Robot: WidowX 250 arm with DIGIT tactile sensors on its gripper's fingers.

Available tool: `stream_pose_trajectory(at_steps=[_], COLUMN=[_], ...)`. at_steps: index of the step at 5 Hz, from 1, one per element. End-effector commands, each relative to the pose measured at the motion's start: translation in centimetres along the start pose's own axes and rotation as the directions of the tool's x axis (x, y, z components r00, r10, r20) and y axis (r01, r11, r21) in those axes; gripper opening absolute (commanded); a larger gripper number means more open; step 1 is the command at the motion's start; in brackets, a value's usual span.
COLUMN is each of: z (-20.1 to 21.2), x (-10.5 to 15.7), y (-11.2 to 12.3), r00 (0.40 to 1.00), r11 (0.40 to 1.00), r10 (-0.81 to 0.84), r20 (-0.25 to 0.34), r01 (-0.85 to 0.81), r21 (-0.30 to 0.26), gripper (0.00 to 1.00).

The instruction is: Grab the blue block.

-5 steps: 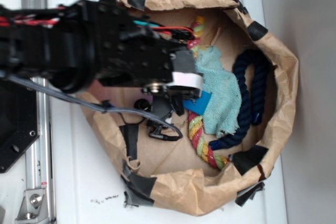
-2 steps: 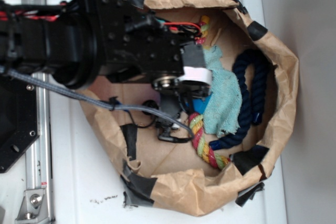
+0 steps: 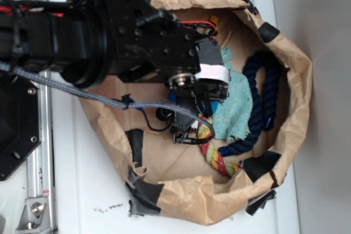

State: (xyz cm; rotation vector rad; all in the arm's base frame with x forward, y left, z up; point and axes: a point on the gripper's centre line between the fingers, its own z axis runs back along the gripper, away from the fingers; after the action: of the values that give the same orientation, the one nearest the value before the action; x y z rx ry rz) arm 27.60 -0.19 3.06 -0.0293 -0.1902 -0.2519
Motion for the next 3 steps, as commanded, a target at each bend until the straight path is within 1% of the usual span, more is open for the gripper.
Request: stream_pose_trajectory(at_steps=[1, 2, 3], z=[2.1, 7.3, 12.2], x=[0.4, 0.0, 0.6], y=[-0.3, 0.4, 1.1], r00=[0.999, 0.997, 0.986], r11=[0.999, 0.997, 0.979], r10=[-0.017, 0.066, 0.158], r20=[0.033, 0.036, -0.061], r01=[0.016, -0.064, -0.164], r21=[0.038, -0.044, -0.124], gripper=[0.00, 0.00, 0.00])
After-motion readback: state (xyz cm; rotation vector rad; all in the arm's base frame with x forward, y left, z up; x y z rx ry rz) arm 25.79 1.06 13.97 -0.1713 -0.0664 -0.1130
